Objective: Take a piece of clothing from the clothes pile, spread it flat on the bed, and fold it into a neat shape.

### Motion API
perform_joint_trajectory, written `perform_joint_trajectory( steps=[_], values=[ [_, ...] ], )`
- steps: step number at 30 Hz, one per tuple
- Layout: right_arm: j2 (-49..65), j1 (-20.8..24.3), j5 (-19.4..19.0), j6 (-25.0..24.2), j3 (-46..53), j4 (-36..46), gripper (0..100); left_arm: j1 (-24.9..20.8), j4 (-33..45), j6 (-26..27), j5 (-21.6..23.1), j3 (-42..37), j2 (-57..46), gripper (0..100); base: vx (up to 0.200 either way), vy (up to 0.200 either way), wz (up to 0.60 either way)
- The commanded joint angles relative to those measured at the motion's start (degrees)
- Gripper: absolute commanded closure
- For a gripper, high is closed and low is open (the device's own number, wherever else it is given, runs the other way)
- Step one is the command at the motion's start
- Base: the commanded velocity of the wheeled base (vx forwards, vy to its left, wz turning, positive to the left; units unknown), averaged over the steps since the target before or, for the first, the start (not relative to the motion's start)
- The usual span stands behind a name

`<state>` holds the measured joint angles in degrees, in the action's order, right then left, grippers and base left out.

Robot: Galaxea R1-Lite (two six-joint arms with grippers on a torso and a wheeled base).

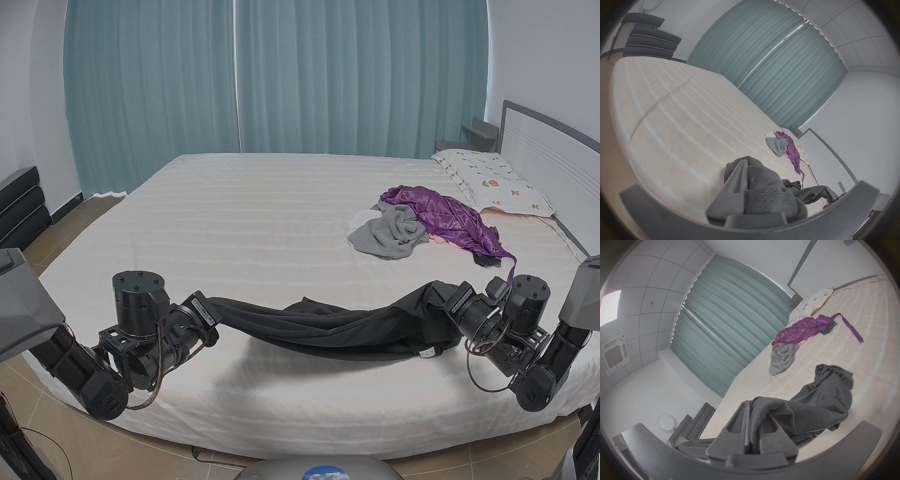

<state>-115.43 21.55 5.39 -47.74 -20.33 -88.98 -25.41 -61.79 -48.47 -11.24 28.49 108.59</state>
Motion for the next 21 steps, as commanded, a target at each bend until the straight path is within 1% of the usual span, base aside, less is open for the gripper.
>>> perform_joint_trajectory(
  steps=[1,21],
  values=[
    [-0.3,-0.2,0.0,-0.8,-0.5,-0.9,100,0.0,0.0,0.0,0.0,-0.1,0.0,100,0.000,0.200,0.00],
    [-0.1,-0.4,-0.1,-1.2,-0.6,-0.9,100,0.0,0.0,0.0,-0.1,-0.4,-0.1,100,0.000,0.200,0.00]
  ],
)
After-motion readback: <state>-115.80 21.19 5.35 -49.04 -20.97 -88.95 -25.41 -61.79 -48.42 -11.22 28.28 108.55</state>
